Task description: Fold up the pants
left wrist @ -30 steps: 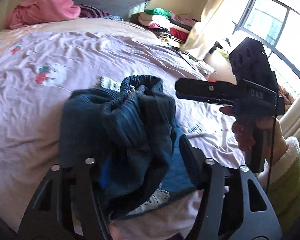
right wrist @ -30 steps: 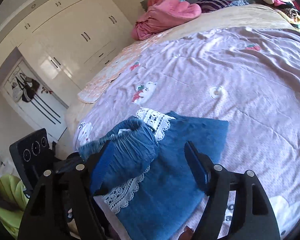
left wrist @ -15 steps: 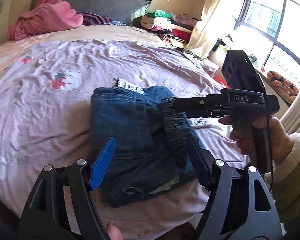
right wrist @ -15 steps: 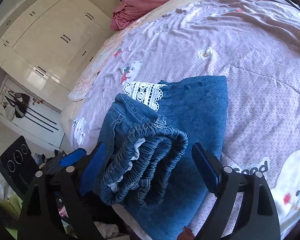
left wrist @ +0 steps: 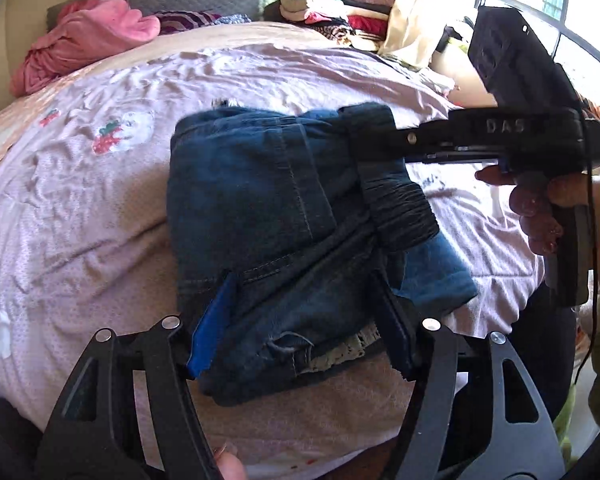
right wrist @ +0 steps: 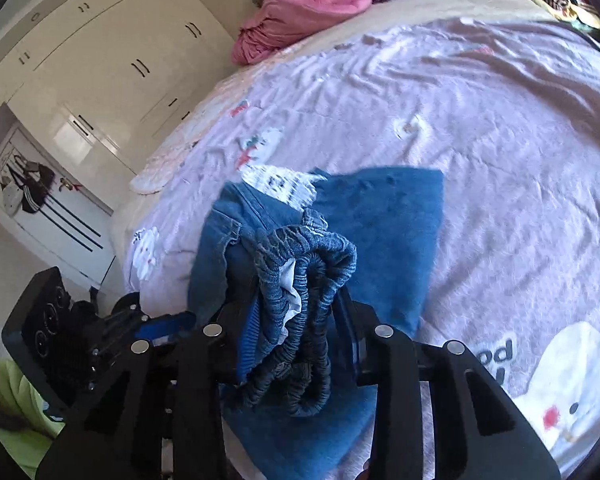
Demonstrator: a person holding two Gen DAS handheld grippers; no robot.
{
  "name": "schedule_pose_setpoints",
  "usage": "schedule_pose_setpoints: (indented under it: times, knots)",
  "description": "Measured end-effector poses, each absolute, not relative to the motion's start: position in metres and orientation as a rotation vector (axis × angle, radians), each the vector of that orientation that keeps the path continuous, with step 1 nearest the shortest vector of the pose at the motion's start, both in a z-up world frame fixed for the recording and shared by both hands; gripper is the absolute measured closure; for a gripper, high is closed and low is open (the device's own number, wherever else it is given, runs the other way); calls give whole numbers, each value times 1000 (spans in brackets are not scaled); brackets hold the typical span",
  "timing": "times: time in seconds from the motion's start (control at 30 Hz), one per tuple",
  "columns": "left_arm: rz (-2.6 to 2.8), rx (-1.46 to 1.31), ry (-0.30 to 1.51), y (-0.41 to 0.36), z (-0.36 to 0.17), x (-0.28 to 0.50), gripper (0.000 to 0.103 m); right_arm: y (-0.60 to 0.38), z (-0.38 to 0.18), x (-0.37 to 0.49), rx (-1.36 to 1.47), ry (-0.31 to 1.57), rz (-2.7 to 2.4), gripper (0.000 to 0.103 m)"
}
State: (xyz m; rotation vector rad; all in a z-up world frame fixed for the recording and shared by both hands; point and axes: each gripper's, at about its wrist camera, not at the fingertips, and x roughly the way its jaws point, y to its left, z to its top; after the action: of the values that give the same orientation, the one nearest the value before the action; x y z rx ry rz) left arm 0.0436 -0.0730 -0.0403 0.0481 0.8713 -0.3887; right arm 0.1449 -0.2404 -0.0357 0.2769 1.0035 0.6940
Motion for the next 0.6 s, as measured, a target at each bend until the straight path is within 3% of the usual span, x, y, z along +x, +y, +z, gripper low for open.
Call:
schedule_pose_setpoints:
  times: [0.23,0.4,0.43,0.5,0.6]
  knots:
    - [-418,17,833,-61,-21,34,44,-253,-32,132,256,1008,671,41]
    - [-442,12,802,-61,-7,34,44,-253,14,137,180,867,642,40]
    - [-448,18,805,-64,-8,36,46,-247,21,142,155,863,644,40]
    - [-470,31,814,-72,-9,38,62,-230,30,154,89,860,666,41]
    - [-519,58,854,-87,-20,40,68,-199,28,177,-14,910,675,45]
